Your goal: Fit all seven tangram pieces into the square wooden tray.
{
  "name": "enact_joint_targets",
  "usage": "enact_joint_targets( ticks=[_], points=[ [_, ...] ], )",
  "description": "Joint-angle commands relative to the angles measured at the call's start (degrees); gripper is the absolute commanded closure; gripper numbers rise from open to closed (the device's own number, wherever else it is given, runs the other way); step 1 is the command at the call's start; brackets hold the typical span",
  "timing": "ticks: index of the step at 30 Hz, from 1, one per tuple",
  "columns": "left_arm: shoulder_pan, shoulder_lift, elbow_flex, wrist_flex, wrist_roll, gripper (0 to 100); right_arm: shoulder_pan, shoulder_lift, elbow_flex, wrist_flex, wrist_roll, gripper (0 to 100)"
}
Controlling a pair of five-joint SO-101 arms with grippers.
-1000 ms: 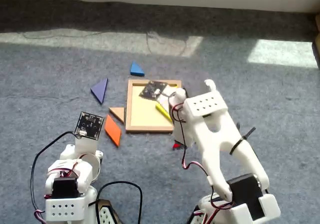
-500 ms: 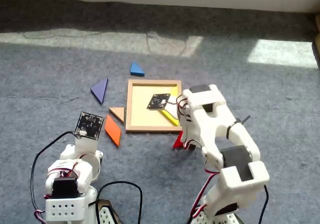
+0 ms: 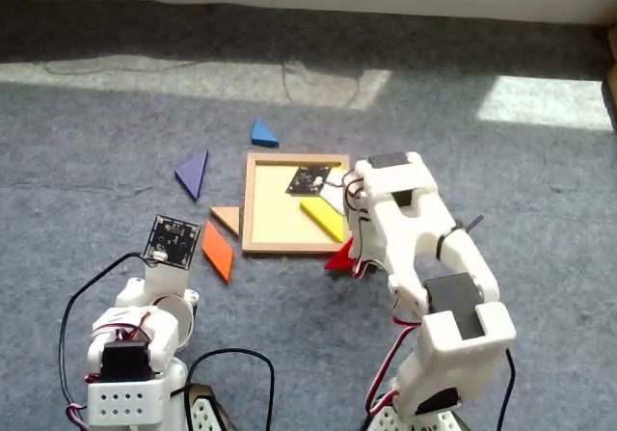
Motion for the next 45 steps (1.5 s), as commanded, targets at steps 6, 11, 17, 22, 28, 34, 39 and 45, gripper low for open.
enact_joint_targets(
  ticks=[6, 11, 17, 22, 28, 34, 39, 45],
  points=[
    [-0.66, -1.80, 1.10, -0.97, 0.26, 100, -1.45, 0.75, -0.92, 5.85, -4.40, 97.4],
    [-0.66, -1.80, 1.10, -0.97, 0.26, 100, -1.45, -2.33, -3.56, 7.34, -4.40, 97.6],
    [-0.66, -1.80, 1.10, -0.97, 0.26, 100, -1.80, -12.53, -3.56, 10.86, -3.96, 99.2],
    [-0.66, -1.80, 1.10, -0.97, 0.26, 100, -4.18, -16.66, -4.09, 11.65, -3.78, 99.2],
    [-0.66, -1.80, 1.10, -0.97, 0.26, 100, -11.65, -16.48, -9.19, 11.56, -3.78, 99.2],
    [-0.75, -1.80, 1.10, -0.97, 0.26, 100, -15.87, -10.59, -18.59, 11.56, -4.13, 99.2],
    [-0.75, -1.80, 1.10, -0.97, 0.26, 100, -15.96, 1.63, -29.41, 12.18, -3.87, 99.2],
    [-0.75, -1.80, 1.10, -0.97, 0.26, 100, -16.04, 9.36, -35.30, 12.18, -3.69, 99.2]
  ],
)
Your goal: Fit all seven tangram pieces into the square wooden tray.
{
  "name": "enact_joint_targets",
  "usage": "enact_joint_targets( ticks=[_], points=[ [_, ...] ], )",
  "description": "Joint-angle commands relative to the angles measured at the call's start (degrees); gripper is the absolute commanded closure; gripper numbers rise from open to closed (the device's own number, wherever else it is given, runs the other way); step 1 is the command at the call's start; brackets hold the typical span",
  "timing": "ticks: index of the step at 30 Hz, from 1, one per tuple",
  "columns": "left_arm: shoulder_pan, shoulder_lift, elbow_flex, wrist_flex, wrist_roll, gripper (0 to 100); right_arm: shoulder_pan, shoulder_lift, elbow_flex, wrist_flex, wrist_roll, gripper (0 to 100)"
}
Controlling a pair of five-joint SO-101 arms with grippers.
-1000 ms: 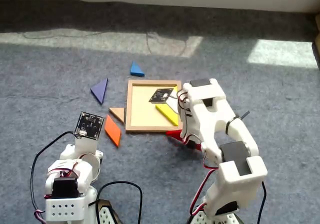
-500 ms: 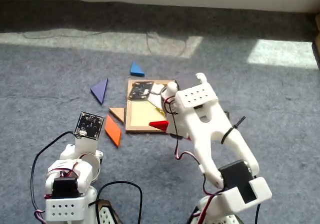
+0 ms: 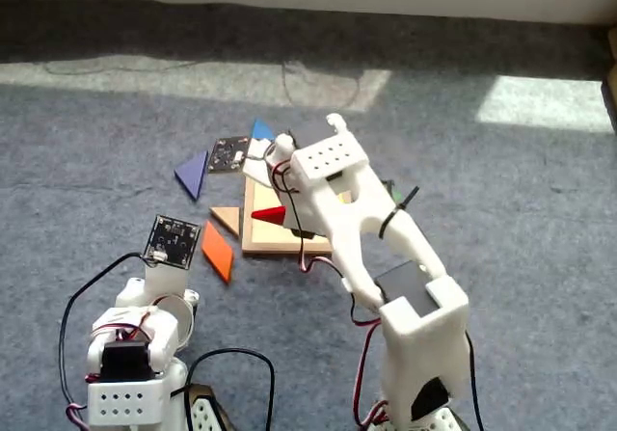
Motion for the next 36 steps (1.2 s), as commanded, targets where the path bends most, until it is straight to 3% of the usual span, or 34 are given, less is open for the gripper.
enact_joint_targets(
  ticks=[1, 8, 15, 22, 36],
  points=[
    [-0.75, -1.80, 1.10, -0.97, 0.26, 100, -0.66, 1.10, -4.53, 0.40, 0.09, 99.2],
    [-0.75, -1.80, 1.10, -0.97, 0.26, 100, -1.27, 3.65, -4.70, 0.04, 1.67, 98.7],
    [-0.75, -1.80, 1.10, -0.97, 0.26, 100, -1.27, 3.82, -4.70, -0.04, 1.58, 85.6],
    [-0.75, -1.80, 1.10, -0.97, 0.26, 100, -1.36, 3.56, -6.11, -0.04, 1.32, 83.8],
    [-0.75, -1.80, 1.10, -0.97, 0.26, 100, -1.27, 4.00, -17.45, -3.47, -14.51, 84.3]
  ],
)
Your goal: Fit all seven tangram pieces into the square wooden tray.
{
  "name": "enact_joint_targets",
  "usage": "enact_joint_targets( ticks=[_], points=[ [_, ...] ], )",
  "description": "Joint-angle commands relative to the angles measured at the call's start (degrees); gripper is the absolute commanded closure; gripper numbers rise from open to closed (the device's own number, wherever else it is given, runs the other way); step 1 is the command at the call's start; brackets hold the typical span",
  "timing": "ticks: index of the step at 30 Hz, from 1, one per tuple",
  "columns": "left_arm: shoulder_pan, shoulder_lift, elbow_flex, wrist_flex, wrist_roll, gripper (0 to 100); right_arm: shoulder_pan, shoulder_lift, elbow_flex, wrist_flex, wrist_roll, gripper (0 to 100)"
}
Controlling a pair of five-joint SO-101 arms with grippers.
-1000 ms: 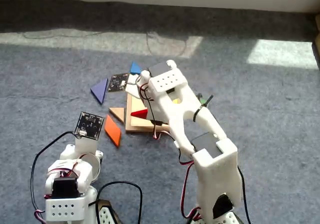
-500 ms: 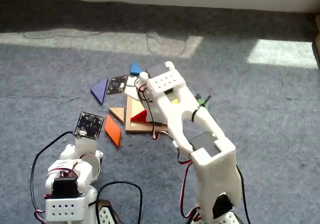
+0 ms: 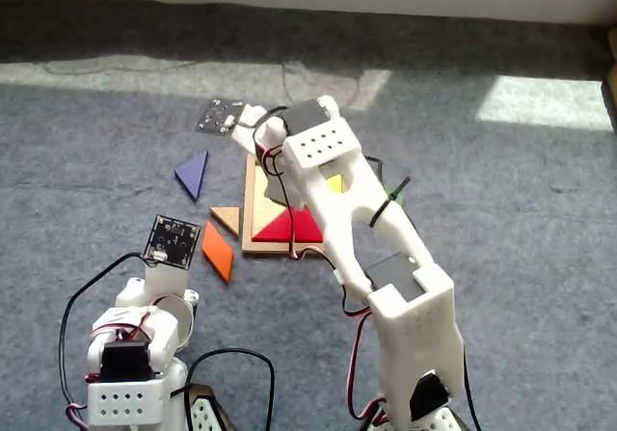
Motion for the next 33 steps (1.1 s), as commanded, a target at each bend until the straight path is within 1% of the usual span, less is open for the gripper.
enact_joint_targets(
  ticks=[1, 3, 7, 10, 14, 22, 26, 28, 31, 32, 33],
  points=[
    [-0.75, -1.80, 1.10, -0.97, 0.26, 100, -0.66, -1.19, -3.03, -5.14, -4.92, 84.4],
    [-0.75, -1.80, 1.10, -0.97, 0.26, 100, -0.66, -0.57, -1.54, -8.13, -8.53, 87.8],
    [-0.75, -1.80, 1.10, -0.97, 0.26, 100, -0.75, 2.15, 0.66, -10.68, -13.45, 99.5],
    [-0.75, -1.80, 1.10, -0.97, 0.26, 100, -0.75, 4.44, 0.75, -11.21, -15.47, 99.2],
    [-0.75, -1.80, 1.10, -0.97, 0.26, 100, -0.57, 6.29, 1.10, -10.24, -15.56, 99.2],
    [-0.75, -1.80, 1.10, -0.97, 0.26, 100, -0.48, 6.37, 1.19, -2.07, -15.21, 99.2],
    [-1.01, -1.80, 1.01, -0.97, 0.26, 100, 0.66, 6.02, 0.40, 5.76, -15.21, 99.2],
    [-3.21, -1.80, 0.48, -0.97, 0.26, 100, 0.84, 4.00, -1.71, 9.01, -15.21, 99.2],
    [-8.31, -1.80, -2.24, -1.93, 0.00, 100, 2.33, -2.15, -3.56, 11.82, -15.38, 99.2],
    [-9.80, -1.80, -3.47, -2.11, -1.93, 100, 2.95, -4.44, -3.12, 12.44, -15.56, 99.2],
    [-11.12, -1.80, -4.62, -2.20, -5.63, 100, 3.74, -6.81, -2.15, 12.79, -15.56, 99.2]
  ],
)
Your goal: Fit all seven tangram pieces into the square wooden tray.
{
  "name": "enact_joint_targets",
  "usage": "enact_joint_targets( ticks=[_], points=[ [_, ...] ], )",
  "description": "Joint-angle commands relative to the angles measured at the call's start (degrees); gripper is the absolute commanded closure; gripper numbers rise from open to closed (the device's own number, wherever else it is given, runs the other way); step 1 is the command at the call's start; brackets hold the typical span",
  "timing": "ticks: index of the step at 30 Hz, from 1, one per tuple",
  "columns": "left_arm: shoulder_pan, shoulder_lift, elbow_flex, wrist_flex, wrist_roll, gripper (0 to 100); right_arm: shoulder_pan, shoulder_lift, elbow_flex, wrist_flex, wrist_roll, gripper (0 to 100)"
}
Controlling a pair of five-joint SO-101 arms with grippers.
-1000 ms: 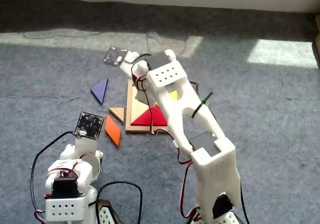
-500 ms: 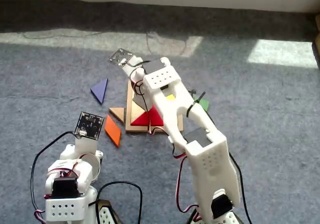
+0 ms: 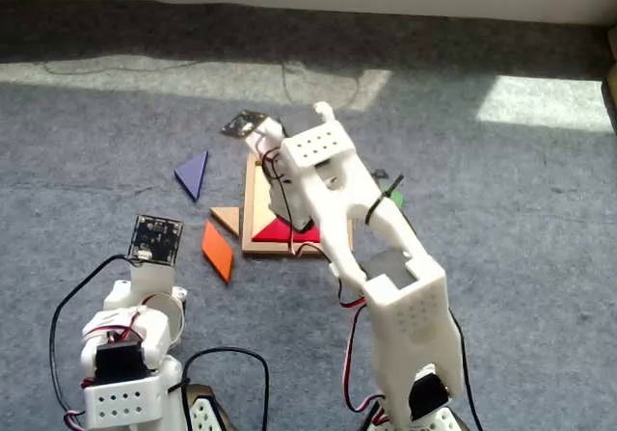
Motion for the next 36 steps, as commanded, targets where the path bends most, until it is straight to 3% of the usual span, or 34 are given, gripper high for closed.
enact_joint_targets(
  ticks=[1, 6, 12, 22, 25, 29, 33, 36],
  points=[
    [-4.44, -1.80, -5.05, -1.58, -8.97, 100, 3.38, -11.65, -0.66, 2.07, -0.53, 99.2],
    [-4.70, -1.27, -12.70, -1.76, -10.02, 100, 6.20, -24.04, 12.35, 1.36, -0.53, 99.2],
    [-4.26, 0.84, -22.90, 0.70, -10.11, 100, 11.30, -41.89, 36.09, -9.80, -0.97, 99.2],
    [3.12, 35.21, -44.70, 5.36, -9.93, 99, 19.82, -65.27, 69.14, -30.02, -9.05, 99.2],
    [3.56, 44.88, -49.71, 5.19, -9.67, 89, 23.08, -68.53, 74.68, -34.86, -11.69, 99.2],
    [5.32, 54.29, -55.16, 5.19, -3.69, 75, 27.12, -69.32, 78.55, -40.40, -16.88, 98.9],
    [8.04, 59.30, -57.36, 5.19, -2.64, 77, 27.65, -66.77, 78.99, -42.24, -22.59, 96.9],
    [8.92, 60.00, -56.84, 5.10, -0.97, 77, 27.03, -62.37, 74.68, -42.24, -28.31, 86.0]
  ],
)
